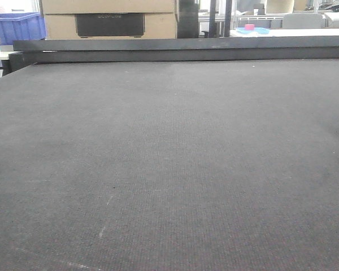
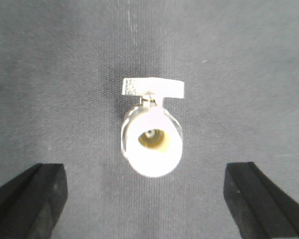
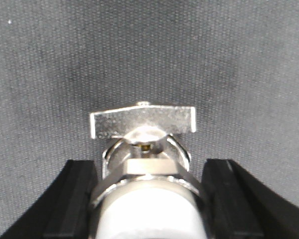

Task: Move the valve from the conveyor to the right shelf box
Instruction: 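Lower the left gripper over the other valve and close on it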

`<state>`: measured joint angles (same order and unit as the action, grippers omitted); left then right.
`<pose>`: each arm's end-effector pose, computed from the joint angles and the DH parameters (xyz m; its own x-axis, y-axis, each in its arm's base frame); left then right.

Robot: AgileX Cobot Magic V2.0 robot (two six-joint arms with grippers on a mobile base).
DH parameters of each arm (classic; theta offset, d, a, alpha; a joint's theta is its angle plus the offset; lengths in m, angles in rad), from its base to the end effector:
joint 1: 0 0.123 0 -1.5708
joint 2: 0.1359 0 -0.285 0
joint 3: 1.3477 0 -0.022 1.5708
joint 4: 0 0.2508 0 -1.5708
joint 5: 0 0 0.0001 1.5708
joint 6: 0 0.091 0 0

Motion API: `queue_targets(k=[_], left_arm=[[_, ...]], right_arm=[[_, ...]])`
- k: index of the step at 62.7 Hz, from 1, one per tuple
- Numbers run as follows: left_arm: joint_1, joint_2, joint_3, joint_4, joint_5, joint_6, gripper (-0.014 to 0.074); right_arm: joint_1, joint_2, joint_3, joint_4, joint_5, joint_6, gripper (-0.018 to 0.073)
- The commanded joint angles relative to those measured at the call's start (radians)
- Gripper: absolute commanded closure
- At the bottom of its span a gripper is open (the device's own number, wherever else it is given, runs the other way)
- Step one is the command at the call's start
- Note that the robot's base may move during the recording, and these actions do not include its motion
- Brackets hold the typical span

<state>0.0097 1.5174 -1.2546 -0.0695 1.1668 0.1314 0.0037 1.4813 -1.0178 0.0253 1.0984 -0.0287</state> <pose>0.2949 -0.0030 0.2964 -0.9680 0.0943 -0.2325 0.1059 0.9936 -0.0383 0.2632 0.0030 0.2454 -0.9951 -0.0209 -0.0964 -0.0230 0.9995 0.0208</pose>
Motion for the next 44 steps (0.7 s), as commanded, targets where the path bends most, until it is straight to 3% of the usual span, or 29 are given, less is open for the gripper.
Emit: queue_targets(k=[1, 25, 44], left_arm=[[-0.015, 0.036, -0.012, -0.007, 0.002, 0.016, 0.0060], [-0.039, 0.131, -0.013, 0.011, -0.048, 0.020, 0.0064], [-0.039, 0.166, -0.004, 0.013, -0.056, 0.020, 0.0123]], right_arm=[[-0.004, 0.000, 0.011, 0.001, -0.027, -0.006, 0.0721], [-0.004, 0.000, 0.011, 0.001, -0.042, -0.006, 0.0721], [-0.004, 0.000, 0.011, 0.001, -0.048, -0.006, 0.0721]])
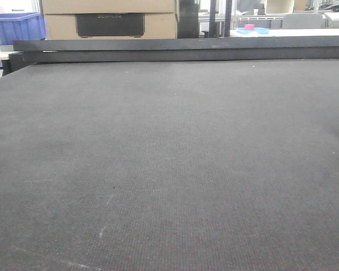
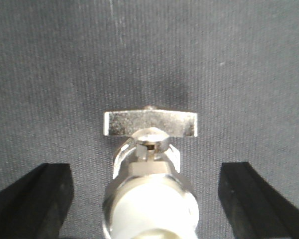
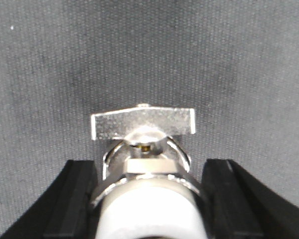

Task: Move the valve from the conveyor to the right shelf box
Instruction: 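Lower the left gripper over the other valve and close on it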

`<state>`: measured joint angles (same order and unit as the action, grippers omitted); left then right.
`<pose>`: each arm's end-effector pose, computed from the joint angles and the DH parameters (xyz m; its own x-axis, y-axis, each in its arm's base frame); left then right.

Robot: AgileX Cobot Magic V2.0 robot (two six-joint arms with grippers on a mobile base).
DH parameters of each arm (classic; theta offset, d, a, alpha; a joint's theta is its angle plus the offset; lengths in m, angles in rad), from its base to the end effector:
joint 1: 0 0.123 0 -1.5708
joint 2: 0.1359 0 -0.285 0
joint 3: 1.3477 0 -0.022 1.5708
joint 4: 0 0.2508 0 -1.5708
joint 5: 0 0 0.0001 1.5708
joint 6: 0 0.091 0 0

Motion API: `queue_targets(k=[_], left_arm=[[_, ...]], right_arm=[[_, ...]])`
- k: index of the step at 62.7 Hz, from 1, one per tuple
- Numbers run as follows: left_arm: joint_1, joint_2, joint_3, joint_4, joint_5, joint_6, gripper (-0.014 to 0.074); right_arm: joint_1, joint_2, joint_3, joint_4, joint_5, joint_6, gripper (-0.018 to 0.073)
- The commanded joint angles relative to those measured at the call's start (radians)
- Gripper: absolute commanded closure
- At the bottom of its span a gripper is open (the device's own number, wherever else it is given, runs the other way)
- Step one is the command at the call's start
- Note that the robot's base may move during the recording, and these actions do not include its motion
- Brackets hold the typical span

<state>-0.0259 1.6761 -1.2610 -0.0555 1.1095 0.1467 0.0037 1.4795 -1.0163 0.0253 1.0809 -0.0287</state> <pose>0.3244 -0.0129 0.2497 -0.9794 0.1469 -0.1386 0.1528 0.9877 -0.0326 0.2643 0.0030 0.2457 -0.9933 -0.0205 -0.1141 -0.0229 0.9995 0.0203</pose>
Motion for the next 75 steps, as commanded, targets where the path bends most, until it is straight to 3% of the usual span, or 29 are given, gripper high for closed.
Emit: queue_targets(k=[1, 30, 37, 51, 75], left_arm=[[-0.003, 0.007, 0.005, -0.001, -0.001, 0.005, 0.0123], [-0.003, 0.007, 0.012, -0.001, -0.001, 0.005, 0.0130], [-0.003, 0.007, 0.012, -0.003, -0.001, 0.005, 0.0236], [-0.003, 0.007, 0.012, -0.031, 0.012, 0.005, 0.0706], [-0.003, -0.079, -0.027, -0.009, 0.044, 0.007, 0.0708]], right_arm=[[-0.004, 0.002, 0.009, 0.001, -0.031, -0.006, 0.0721], [-0.004, 0.002, 0.009, 0.001, -0.039, -0.006, 0.0721], [-0.004, 0.002, 0.009, 0.003, -0.042, -0.006, 0.0721], [-0.004, 0.002, 0.009, 0.003, -0.053, -0.006, 0.0721], [-0.004, -0.118, 0.009, 0.003, -0.055, -0.006, 0.0723]])
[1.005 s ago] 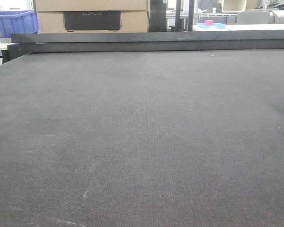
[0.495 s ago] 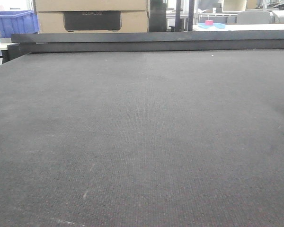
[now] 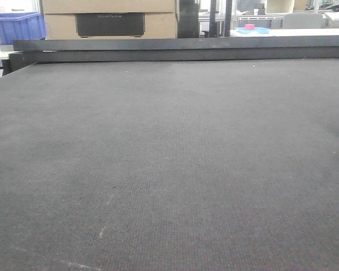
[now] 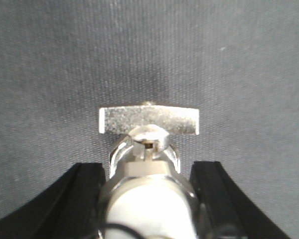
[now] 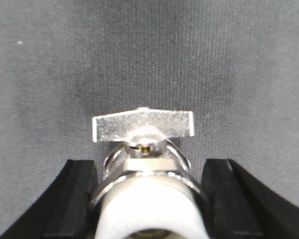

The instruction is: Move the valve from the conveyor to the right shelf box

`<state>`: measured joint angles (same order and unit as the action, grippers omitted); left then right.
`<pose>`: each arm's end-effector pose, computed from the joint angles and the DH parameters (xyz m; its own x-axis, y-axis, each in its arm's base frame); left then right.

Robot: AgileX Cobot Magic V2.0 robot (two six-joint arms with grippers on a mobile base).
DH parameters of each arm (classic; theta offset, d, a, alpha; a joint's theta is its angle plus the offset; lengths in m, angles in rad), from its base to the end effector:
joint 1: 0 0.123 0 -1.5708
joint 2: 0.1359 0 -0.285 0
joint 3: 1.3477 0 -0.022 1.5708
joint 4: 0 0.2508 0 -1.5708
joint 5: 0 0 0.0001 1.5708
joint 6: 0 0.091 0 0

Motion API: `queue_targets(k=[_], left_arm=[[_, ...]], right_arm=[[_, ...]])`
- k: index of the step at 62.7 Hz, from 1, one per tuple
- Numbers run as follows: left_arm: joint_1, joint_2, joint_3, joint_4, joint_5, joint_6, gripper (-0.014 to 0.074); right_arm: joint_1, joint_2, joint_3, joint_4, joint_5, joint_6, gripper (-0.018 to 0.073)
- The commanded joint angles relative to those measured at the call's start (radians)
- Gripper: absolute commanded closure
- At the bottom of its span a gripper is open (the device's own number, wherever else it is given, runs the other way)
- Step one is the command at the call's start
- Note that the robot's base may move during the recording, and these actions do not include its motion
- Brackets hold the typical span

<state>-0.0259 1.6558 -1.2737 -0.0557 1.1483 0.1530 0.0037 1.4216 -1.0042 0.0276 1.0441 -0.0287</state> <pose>0.3201 -0.0129 0.2591 -0.9789 0.1550 -0.1333 0.1607 0.9864 -0.0334 0.2583 0.0031 0.2582 -0.9805 -0.0184 -0.1957 -0.0229 0.9995 0.0205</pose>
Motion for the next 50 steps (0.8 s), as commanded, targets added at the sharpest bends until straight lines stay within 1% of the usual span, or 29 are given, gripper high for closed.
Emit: queue_targets(k=[1, 15, 29, 41, 50], left_arm=[[-0.003, -0.069, -0.014, -0.009, 0.002, 0.000, 0.0708], [-0.003, -0.247, -0.014, -0.004, -0.060, 0.000, 0.0708], [-0.003, -0.434, 0.018, -0.004, -0.196, 0.000, 0.0708], [-0.003, -0.568, 0.109, -0.004, -0.271, 0.000, 0.0708], [-0.003, -0.684, 0.241, -0.006, -0.385, 0.000, 0.0708]], right_arm=[[-0.004, -0.076, -0.003, 0.000, -0.018, -0.006, 0.0723], [-0.004, -0.239, -0.003, 0.000, -0.087, -0.006, 0.0723], [-0.004, -0.395, -0.003, 0.000, -0.165, -0.006, 0.0723], [-0.004, -0.505, -0.003, 0.000, -0.249, -0.006, 0.0723], [-0.004, -0.558, -0.003, 0.000, -0.274, -0.006, 0.0723]])
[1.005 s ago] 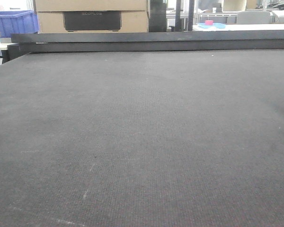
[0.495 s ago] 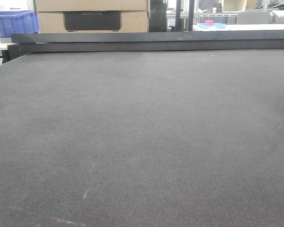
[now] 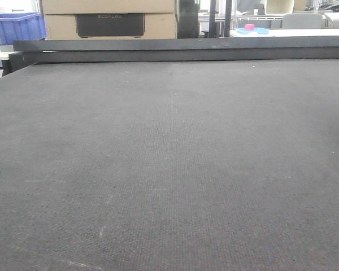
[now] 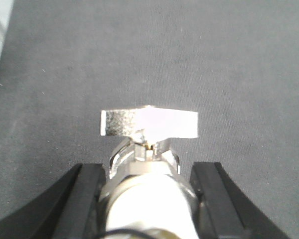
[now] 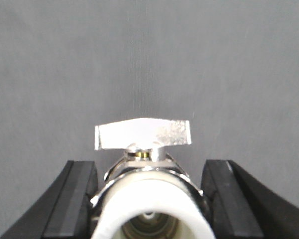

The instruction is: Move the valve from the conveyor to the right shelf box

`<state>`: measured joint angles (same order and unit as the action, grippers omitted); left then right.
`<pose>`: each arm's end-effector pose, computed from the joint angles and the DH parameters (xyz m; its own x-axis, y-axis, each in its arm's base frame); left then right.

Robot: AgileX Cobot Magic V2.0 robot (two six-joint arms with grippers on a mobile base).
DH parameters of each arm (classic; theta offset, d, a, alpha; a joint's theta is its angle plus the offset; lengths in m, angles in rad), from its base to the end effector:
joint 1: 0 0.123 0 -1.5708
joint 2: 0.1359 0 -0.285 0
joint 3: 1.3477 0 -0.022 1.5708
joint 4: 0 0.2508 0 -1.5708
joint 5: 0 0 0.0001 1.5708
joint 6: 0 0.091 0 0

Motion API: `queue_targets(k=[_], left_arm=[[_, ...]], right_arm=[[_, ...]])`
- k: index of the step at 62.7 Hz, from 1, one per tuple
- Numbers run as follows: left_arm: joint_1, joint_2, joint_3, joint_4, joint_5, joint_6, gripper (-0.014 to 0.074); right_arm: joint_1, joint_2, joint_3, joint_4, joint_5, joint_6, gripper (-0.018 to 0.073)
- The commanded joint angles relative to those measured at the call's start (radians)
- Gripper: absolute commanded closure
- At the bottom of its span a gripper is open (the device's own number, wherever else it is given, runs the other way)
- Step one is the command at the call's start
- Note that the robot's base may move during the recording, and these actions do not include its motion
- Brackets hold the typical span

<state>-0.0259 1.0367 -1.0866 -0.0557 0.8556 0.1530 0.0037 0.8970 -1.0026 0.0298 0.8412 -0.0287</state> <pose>0.2032 -0.0091 0.3819 -0.6463 0.1329 -0.7514 0.1335 0.9892 0.0601 0.1684 0.0026 0.3824 -0.6035 -0.0111 -0.7973 -0.0267 0.9996 0.0064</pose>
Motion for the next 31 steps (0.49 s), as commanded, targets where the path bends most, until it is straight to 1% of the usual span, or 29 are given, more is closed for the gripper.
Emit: queue_targets(k=[1, 7, 14, 31], left_arm=[[-0.003, -0.077, 0.068, -0.006, -0.108, -0.002, 0.0708], [-0.003, -0.163, 0.160, -0.006, -0.174, -0.002, 0.0708], [-0.003, -0.241, 0.222, -0.006, -0.228, -0.002, 0.0708], [-0.003, -0.314, 0.236, -0.006, -0.256, -0.002, 0.0708]], right_arm=[[-0.004, -0.037, -0.005, -0.002, -0.071, -0.006, 0.0723], [-0.004, -0.057, -0.005, -0.002, -0.071, -0.006, 0.0723], [-0.004, -0.059, 0.006, -0.002, -0.084, -0.006, 0.0723], [-0.003, -0.071, 0.056, 0.000, -0.160, -0.006, 0.0723]])
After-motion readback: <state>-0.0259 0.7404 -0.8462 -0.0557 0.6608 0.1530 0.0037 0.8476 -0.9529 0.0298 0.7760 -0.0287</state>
